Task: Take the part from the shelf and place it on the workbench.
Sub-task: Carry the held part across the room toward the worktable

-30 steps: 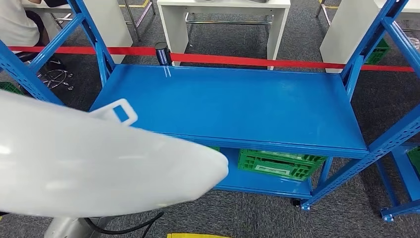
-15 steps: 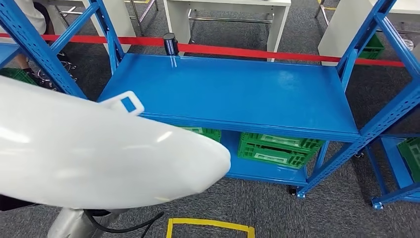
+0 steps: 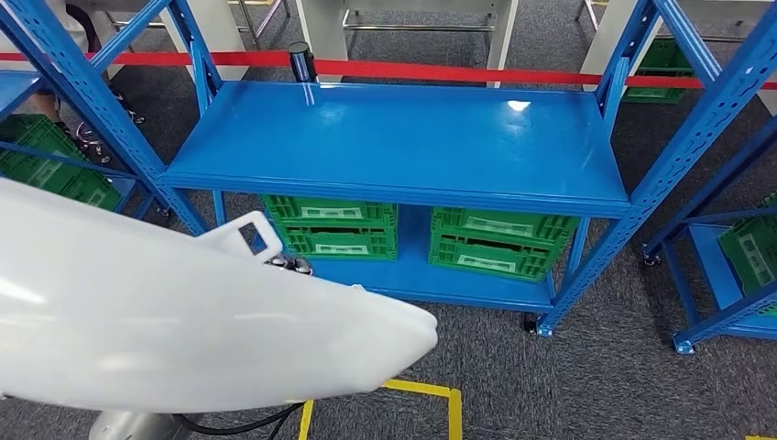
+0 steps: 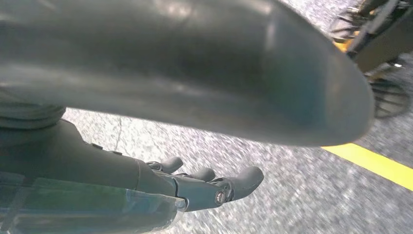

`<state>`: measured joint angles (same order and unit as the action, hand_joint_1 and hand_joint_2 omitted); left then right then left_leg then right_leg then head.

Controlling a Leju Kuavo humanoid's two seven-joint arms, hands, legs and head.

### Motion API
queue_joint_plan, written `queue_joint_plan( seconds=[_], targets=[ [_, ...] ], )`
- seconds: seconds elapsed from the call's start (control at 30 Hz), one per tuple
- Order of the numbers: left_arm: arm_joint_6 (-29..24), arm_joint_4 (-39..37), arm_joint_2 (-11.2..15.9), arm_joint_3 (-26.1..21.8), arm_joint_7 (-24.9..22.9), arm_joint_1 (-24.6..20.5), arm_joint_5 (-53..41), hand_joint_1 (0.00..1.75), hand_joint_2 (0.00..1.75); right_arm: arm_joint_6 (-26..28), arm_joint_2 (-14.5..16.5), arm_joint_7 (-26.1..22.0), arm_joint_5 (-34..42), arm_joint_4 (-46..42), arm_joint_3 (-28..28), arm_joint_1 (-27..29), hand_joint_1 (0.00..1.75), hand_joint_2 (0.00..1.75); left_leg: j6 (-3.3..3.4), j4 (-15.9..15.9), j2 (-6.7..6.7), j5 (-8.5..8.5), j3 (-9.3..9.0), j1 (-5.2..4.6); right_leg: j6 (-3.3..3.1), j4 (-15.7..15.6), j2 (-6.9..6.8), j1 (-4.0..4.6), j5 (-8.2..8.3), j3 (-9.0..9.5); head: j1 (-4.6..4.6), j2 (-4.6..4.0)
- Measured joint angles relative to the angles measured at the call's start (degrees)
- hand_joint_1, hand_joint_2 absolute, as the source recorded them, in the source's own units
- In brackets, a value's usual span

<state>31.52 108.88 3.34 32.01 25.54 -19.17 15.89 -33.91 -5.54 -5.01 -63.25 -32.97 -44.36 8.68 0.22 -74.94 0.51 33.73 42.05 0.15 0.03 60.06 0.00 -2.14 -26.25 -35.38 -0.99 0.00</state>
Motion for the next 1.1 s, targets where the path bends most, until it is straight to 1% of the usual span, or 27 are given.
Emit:
queue_joint_plan(
  seconds=[0.03,0.07,0.1,0.17,0.2,0.23,0.3,0.33,0.37,0.43,0.47,0.5,0.53,0.57,0.6,0.63,0.67,0.7,0.73,0.8,0.83,0.87,0.97,1.0,1.03,1.07,1.1],
  targets=[
    [-0.1,-0.05,0.07,0.1,0.1,-0.01,-0.17,1.75,1.75,0.26,-0.07,-0.04,-0.33,0.54,-0.3,-0.17,0.0,0.0,0.29,-0.38,-0.04,-0.48,-1.18,-0.04,-0.01,0.01,0.01,0.19,0.66,-0.84,-0.01,0.0],
    [-0.21,-0.08,0.12,0.21,0.22,-0.06,-0.42,1.75,1.75,0.52,-0.15,0.03,-0.69,0.99,-0.6,-0.34,0.0,0.0,0.81,1.31,-0.13,-1.61,-3.39,-0.15,-0.03,0.01,0.03,0.42,1.28,-1.59,-0.01,0.0],
    [-0.31,-0.1,0.16,0.31,0.36,-0.19,-0.65,1.75,1.75,0.79,-0.23,0.11,-1.12,1.37,-0.9,-0.54,0.0,0.0,1.6,4.8,-0.29,-2.63,-6.54,-0.4,-0.05,0.0,0.1,0.59,1.89,-2.19,0.01,0.0],
    [-0.49,-0.07,0.19,0.48,0.72,-0.57,-1.19,1.75,1.75,1.43,-0.34,0.19,-2.22,2.21,-1.51,-1.0,0.0,0.0,3.06,12.89,-0.43,-2.38,-12.63,-1.04,0.22,-0.25,0.22,0.68,3.06,-2.83,0.05,0.0],
    [-0.57,-0.05,0.21,0.53,0.9,-0.75,-1.37,1.75,1.75,1.79,-0.47,0.08,-2.81,2.73,-1.82,-1.31,0.0,0.0,3.42,15.57,-0.44,-1.98,-14.37,-1.45,0.54,-0.52,0.24,0.48,3.66,-2.85,0.0,0.0],
    [-0.65,-0.04,0.25,0.57,1.06,-0.87,-1.52,1.75,1.75,2.16,-0.6,-0.14,-3.34,3.26,-2.11,-1.63,0.0,0.0,3.51,16.94,-0.37,-1.75,-14.89,-1.76,0.98,-0.89,0.23,0.25,4.27,-2.78,-0.09,0.0],
    [-0.69,-0.08,0.33,0.71,1.33,-1.03,-1.73,1.75,1.75,2.69,-0.92,-1.01,-4.11,4.39,-2.72,-2.25,0.0,0.0,3.7,18.32,-0.25,-3.56,-14.52,-2.1,1.63,-1.74,0.18,-0.01,5.24,-2.69,-0.29,0.0],
    [-0.69,-0.12,0.33,0.81,1.45,-1.16,-1.82,1.75,1.75,2.85,-1.03,-1.57,-4.36,4.94,-3.0,-2.47,0.0,0.0,3.95,19.17,-0.2,-4.7,-14.18,-2.03,1.53,-1.45,0.16,0.05,4.55,-2.92,-0.28,0.0],
    [-0.69,-0.19,0.32,0.91,1.58,-1.3,-1.89,1.75,1.75,3.01,-1.24,-2.07,-4.57,5.46,-3.25,-2.63,0.0,0.0,4.16,19.96,-0.16,-5.92,-13.73,-1.9,1.19,-0.29,0.13,0.14,2.84,-3.37,-0.23,0.0],
    [-0.65,-0.37,0.29,1.08,1.73,-1.49,-1.96,1.75,1.75,3.27,-1.75,-2.67,-4.77,6.26,-3.64,-2.92,0.0,0.0,4.25,20.52,-0.18,-7.95,-12.16,-1.76,0.46,5.45,0.11,0.21,-2.66,-4.86,-0.06,0.0],
    [-0.62,-0.49,0.31,1.16,1.75,-1.5,-1.98,1.75,1.75,3.37,-2.0,-2.77,-4.8,6.55,-3.8,-3.09,0.0,0.0,4.16,20.47,-0.15,-8.8,-11.2,-1.76,0.59,9.02,0.11,0.2,-4.61,-5.53,0.0,0.0],
    [-0.6,-0.6,0.32,1.24,1.75,-1.49,-2.0,1.75,1.75,3.41,-2.15,-2.83,-4.8,6.82,-3.95,-3.26,0.0,0.0,4.04,20.39,-0.11,-9.65,-10.16,-1.77,1.11,12.04,0.11,0.16,-5.29,-5.8,0.05,0.0],
    [-0.6,-0.72,0.34,1.31,1.75,-1.48,-2.01,1.75,1.75,3.42,-2.28,-2.85,-4.8,7.05,-4.1,-3.41,0.0,0.0,3.9,20.25,-0.06,-10.47,-9.06,-1.76,1.92,13.61,0.09,0.07,-4.66,-5.31,0.07,0.0],
    [-0.59,-0.81,0.35,1.36,1.75,-1.47,-2.01,1.75,1.75,3.42,-2.39,-2.86,-4.81,7.24,-4.22,-3.52,0.0,0.0,3.7,20.01,-0.02,-11.22,-7.86,-1.72,2.78,13.27,0.06,-0.03,-3.25,-3.83,0.08,0.0],
    [-0.59,-0.88,0.35,1.38,1.75,-1.48,-2.01,1.75,1.75,3.43,-2.47,-2.87,-4.81,7.39,-4.31,-3.61,0.0,0.0,3.46,19.57,0.01,-11.83,-6.73,-1.67,3.44,11.03,0.03,-0.15,-1.92,-1.43,0.09,0.0],
    [-0.57,-0.92,0.35,1.4,1.76,-1.5,-2.01,1.75,1.75,3.43,-2.55,-2.89,-4.81,7.53,-4.38,-3.75,0.0,0.0,3.18,18.9,0.04,-12.26,-5.61,-1.71,3.63,7.07,-0.01,-0.19,-1.92,1.86,0.1,0.0],
    [-0.55,-0.94,0.34,1.42,1.77,-1.55,-2.01,1.75,1.75,3.45,-2.66,-2.95,-4.8,7.65,-4.42,-3.92,0.0,0.0,2.91,18.1,0.12,-12.54,-4.72,-1.76,3.29,2.99,0.03,-0.09,-2.82,4.76,0.04,0.0],
    [-0.49,-0.95,0.34,1.47,1.78,-1.63,-2.02,1.75,1.75,3.48,-2.72,-3.04,-4.8,7.83,-4.46,-4.12,0.0,0.0,2.63,17.42,0.22,-12.82,-4.1,-1.82,2.74,-0.14,0.08,0.04,-4.04,6.73,-0.01,0.0],
    [-0.42,-0.95,0.34,1.55,1.79,-1.71,-2.03,1.75,1.75,3.49,-2.75,-3.15,-4.8,8.06,-4.51,-4.31,0.0,0.0,2.38,16.96,0.32,-13.16,-3.69,-1.84,2.09,-2.02,0.15,0.27,-5.17,7.77,-0.07,0.0],
    [-0.29,-0.97,0.4,1.79,1.81,-1.81,-2.05,1.75,1.75,3.58,-2.68,-3.39,-4.81,8.72,-4.69,-4.47,0.0,0.0,1.87,16.69,0.33,-13.8,-3.31,-1.64,1.01,-2.34,0.08,0.31,-4.84,7.18,-0.04,0.0],
    [-0.26,-0.99,0.44,1.92,1.82,-1.83,-2.07,1.75,1.75,3.64,-2.69,-3.47,-4.83,9.04,-4.79,-4.52,0.0,0.0,1.49,16.22,0.2,-13.03,-3.0,-1.48,0.51,-2.29,-0.02,0.24,-4.3,6.71,-0.03,0.0],
    [-0.23,-1.01,0.5,2.05,1.82,-1.84,-2.09,1.75,1.75,3.71,-2.69,-3.56,-4.84,9.32,-4.88,-4.56,0.0,0.0,1.0,14.84,0.05,-11.15,-2.52,-1.26,0.12,-2.32,-0.14,0.09,-3.63,6.1,-0.05,0.0],
    [-0.2,-1.02,0.62,2.42,1.82,-1.9,-2.12,1.75,1.75,3.93,-2.66,-3.79,-4.92,9.95,-5.01,-4.7,0.0,0.0,-0.37,5.21,-0.21,-2.76,-0.49,-0.4,-0.17,-2.23,-0.24,0.02,-1.51,3.96,-0.2,0.0],
    [-0.19,-1.02,0.67,2.56,1.82,-1.91,-2.12,1.75,1.75,4.02,-2.65,-3.83,-4.97,10.17,-5.08,-4.72,0.0,0.0,-0.57,2.15,-0.23,-1.57,-0.28,-0.18,-0.09,-2.19,-0.24,0.03,-0.82,3.14,-0.19,0.0],
    [-0.19,-1.02,0.72,2.72,1.81,-1.91,-2.12,1.75,1.75,4.12,-2.67,-3.84,-5.03,10.4,-5.18,-4.73,0.0,0.0,-0.64,0.64,-0.24,-1.64,-0.85,-0.04,0.0,-2.16,-0.24,0.03,-0.16,2.29,-0.2,0.0],
    [-0.16,-1.02,0.75,2.86,1.81,-1.94,-2.12,1.75,1.75,4.24,-2.67,-3.87,-5.08,10.59,-5.28,-4.75,0.0,0.0,-0.56,1.25,-0.27,-2.72,-2.45,0.04,0.1,-2.15,-0.23,0.05,0.48,1.49,-0.2,0.0],
    [-0.1,-1.02,0.77,3.0,1.8,-2.02,-2.12,1.75,1.75,4.37,-2.67,-3.91,-5.12,10.78,-5.39,-4.78,0.0,0.0,-0.32,3.92,-0.32,-4.12,-5.09,0.04,0.21,-2.16,-0.21,0.07,1.09,0.8,-0.21,0.0]
  ],
)
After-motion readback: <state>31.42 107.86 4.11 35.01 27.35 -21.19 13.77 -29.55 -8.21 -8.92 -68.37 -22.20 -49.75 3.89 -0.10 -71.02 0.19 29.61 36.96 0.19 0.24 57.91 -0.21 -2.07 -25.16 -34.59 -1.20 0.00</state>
